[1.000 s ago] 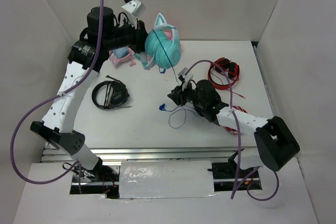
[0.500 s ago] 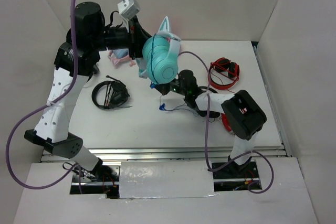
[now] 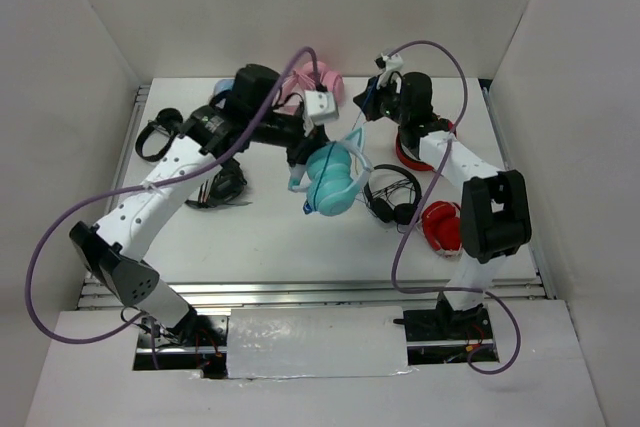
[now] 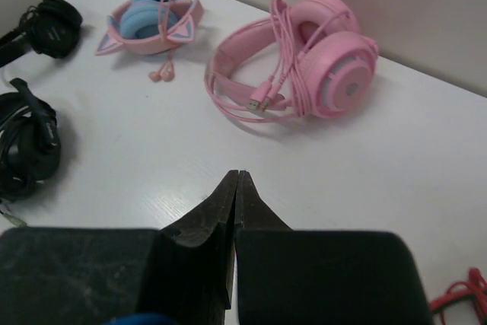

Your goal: Wrap the headphones

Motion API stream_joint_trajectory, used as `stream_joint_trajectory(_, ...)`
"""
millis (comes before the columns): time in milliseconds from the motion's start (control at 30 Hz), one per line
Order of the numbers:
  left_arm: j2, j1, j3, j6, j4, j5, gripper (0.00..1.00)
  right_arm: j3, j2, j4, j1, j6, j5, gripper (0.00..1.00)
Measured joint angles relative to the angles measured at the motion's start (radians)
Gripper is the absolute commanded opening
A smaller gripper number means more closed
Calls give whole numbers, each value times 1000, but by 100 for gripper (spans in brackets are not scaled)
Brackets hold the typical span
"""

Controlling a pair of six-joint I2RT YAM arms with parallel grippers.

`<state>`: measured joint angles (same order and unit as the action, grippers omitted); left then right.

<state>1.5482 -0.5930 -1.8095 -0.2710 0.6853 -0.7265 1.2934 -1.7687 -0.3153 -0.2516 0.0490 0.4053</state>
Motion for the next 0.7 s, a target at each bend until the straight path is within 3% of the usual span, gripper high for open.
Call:
stream_joint_trajectory(167, 39, -95, 142, -179, -4, 100, 0, 16, 76, 105, 18, -77, -23, 0)
stream_joint_trajectory(267, 117, -140, 143, -225, -10, 183, 0, 38, 111, 158, 16, -117, -15, 0)
stream_joint_trajectory(467, 215, -155, 116, -213, -31, 349, 0, 52, 140, 260, 9, -160, -53, 0)
stream_joint_trajectory(700, 317, -145, 58, -119, -75, 542, 0, -21, 306, 351, -58, -198, -191, 0)
